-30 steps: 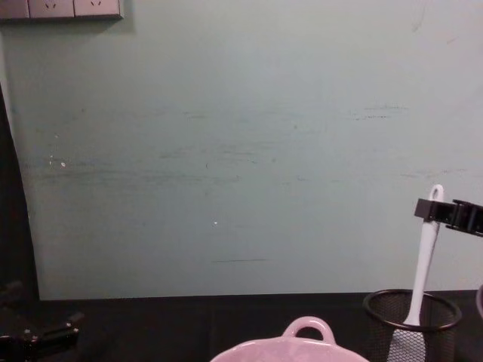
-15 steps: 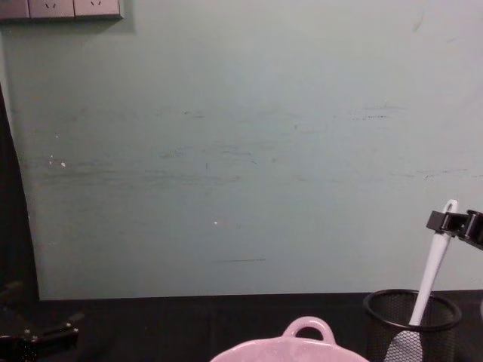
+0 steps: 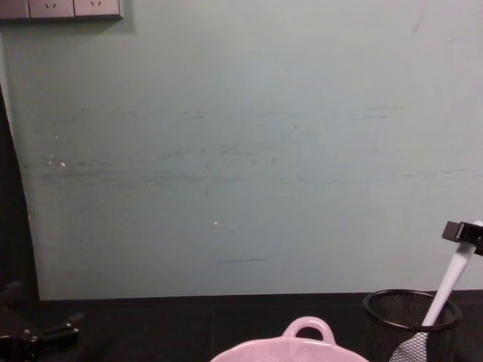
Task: Use the one hand to pick up the spoon and stir the clear water in the bowl.
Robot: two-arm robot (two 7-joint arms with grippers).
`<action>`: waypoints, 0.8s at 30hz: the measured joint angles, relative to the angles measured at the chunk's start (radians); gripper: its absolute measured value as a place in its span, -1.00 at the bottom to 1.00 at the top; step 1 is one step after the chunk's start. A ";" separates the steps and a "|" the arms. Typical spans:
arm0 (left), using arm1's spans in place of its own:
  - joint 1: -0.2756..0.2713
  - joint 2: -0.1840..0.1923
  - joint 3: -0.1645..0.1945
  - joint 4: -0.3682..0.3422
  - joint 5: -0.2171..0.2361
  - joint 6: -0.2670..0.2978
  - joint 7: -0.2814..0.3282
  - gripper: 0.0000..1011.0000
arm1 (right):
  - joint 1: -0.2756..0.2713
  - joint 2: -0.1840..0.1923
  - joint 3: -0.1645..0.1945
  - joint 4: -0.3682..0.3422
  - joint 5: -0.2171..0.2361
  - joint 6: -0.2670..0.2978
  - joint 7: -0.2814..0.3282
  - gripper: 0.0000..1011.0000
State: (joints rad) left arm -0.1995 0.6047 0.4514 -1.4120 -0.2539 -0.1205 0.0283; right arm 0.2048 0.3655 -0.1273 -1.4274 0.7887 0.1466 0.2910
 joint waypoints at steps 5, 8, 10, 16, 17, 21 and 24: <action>0.000 0.000 0.000 0.000 0.000 0.000 0.000 1.00 | -0.006 0.020 -0.005 0.009 0.011 0.013 -0.007 0.44; 0.000 0.000 0.000 0.000 0.000 0.000 0.000 1.00 | -0.015 0.044 -0.013 0.006 0.015 0.035 -0.011 0.62; 0.000 0.000 0.000 0.000 0.000 0.000 0.000 1.00 | -0.023 0.059 -0.015 -0.005 0.016 0.045 -0.015 0.70; 0.000 0.000 0.000 0.000 0.000 0.000 0.000 1.00 | -0.072 0.142 -0.018 -0.089 0.014 0.085 -0.022 0.98; 0.000 0.000 0.000 0.000 0.000 0.000 0.000 1.00 | -0.077 0.155 -0.018 -0.101 0.011 0.091 -0.023 0.98; 0.000 0.000 0.000 0.000 0.000 0.000 0.000 1.00 | -0.095 0.254 -0.043 -0.181 -0.057 0.128 -0.041 0.98; 0.000 0.000 0.000 0.000 0.000 0.000 0.000 1.00 | -0.095 0.303 -0.072 -0.215 -0.142 0.138 -0.066 0.98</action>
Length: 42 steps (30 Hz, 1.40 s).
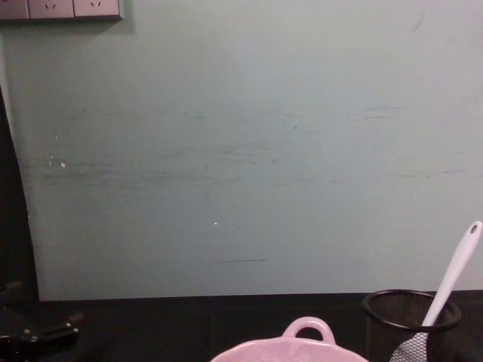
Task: Use the one hand to pick up the spoon and stir the clear water in the bowl.
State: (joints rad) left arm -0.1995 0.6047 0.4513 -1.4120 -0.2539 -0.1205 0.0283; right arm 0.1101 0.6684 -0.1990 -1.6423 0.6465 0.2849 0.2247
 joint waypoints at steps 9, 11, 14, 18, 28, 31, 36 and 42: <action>0.000 0.000 0.000 0.000 0.000 0.000 0.000 1.00 | 0.006 0.014 -0.044 0.031 -0.237 -0.144 -0.090 0.98; 0.000 0.000 0.000 0.000 0.000 0.000 0.000 1.00 | 0.014 0.007 -0.052 0.056 -0.273 -0.197 -0.093 0.98; 0.000 0.000 0.000 0.000 0.000 0.000 0.000 1.00 | 0.040 -0.013 -0.073 0.121 -0.331 -0.300 -0.087 0.98; 0.000 0.000 0.000 0.000 0.000 0.000 0.000 1.00 | 0.076 -0.044 -0.087 0.195 -0.362 -0.382 -0.064 0.98; 0.000 0.000 0.000 0.000 0.000 0.000 0.000 1.00 | 0.125 -0.109 -0.104 0.331 -0.372 -0.382 -0.020 0.98; 0.000 0.000 0.000 0.000 0.000 0.000 0.000 1.00 | 0.126 -0.111 -0.103 0.334 -0.371 -0.379 -0.018 0.98; 0.000 0.000 0.000 0.000 0.000 0.000 0.000 1.00 | 0.126 -0.109 -0.104 0.330 -0.372 -0.381 -0.018 0.98; 0.000 0.000 0.000 0.000 0.000 0.000 0.000 1.00 | 0.125 -0.107 -0.104 0.327 -0.373 -0.384 -0.019 0.98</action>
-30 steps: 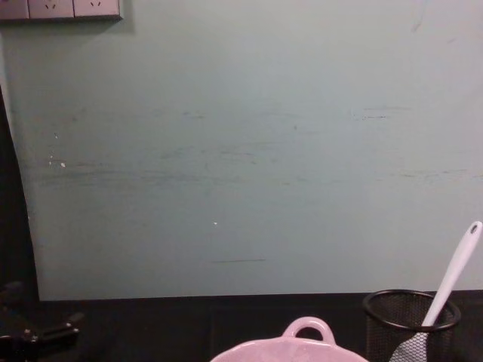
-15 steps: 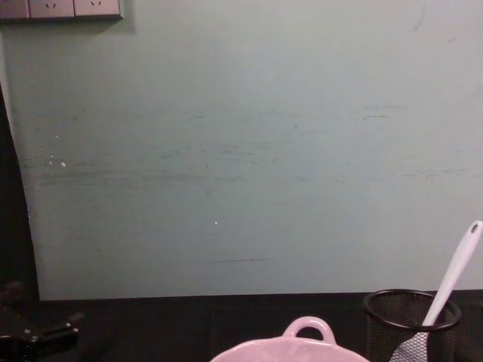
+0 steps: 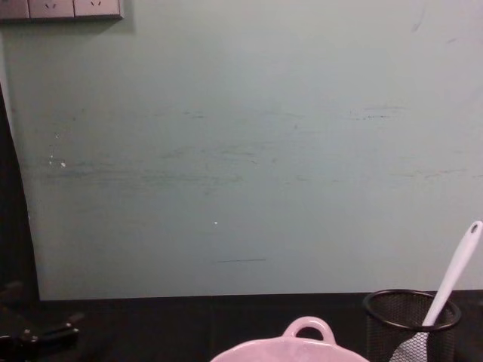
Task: Use the one hand to pick up the spoon and stir the clear water in the bowl.
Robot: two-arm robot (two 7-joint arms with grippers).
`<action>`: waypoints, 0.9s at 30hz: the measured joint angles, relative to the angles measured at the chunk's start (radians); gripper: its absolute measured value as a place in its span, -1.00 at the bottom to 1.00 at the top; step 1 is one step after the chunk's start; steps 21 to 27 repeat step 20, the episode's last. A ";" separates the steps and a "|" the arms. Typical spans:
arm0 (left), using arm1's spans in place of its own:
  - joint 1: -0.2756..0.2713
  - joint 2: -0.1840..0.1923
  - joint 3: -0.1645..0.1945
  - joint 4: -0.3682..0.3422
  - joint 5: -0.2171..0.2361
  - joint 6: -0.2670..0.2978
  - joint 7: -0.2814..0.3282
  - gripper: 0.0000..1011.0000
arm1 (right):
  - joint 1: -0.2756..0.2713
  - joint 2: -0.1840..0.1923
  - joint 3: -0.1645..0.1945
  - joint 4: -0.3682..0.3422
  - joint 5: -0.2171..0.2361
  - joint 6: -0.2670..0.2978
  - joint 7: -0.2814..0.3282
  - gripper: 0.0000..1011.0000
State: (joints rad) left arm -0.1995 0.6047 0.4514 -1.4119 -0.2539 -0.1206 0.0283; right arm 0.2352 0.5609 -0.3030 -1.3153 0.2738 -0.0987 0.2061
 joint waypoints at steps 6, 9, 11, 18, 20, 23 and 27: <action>0.000 0.000 0.000 0.000 0.000 0.000 0.000 1.00 | 0.000 0.001 0.000 -0.002 -0.001 -0.001 -0.001 0.98; 0.000 0.000 0.000 0.000 0.000 0.000 0.000 1.00 | 0.000 0.001 0.000 -0.002 -0.001 -0.002 -0.002 0.98; 0.000 0.000 0.000 0.000 0.000 0.000 0.000 1.00 | 0.000 0.001 0.000 -0.003 -0.002 -0.002 -0.002 0.98; 0.000 0.000 0.000 0.000 0.000 0.000 0.000 1.00 | 0.000 0.002 0.000 -0.004 -0.002 -0.003 -0.004 0.98; 0.000 0.000 0.000 0.000 0.000 0.000 0.000 1.00 | 0.000 0.002 0.000 -0.004 -0.002 -0.004 -0.004 0.98; 0.000 0.000 0.000 0.000 0.000 0.000 0.000 1.00 | 0.000 0.002 0.000 -0.004 -0.002 -0.004 -0.004 0.98; 0.000 0.000 0.000 0.000 0.000 0.000 0.000 1.00 | 0.000 0.002 0.000 -0.004 -0.002 -0.004 -0.004 0.98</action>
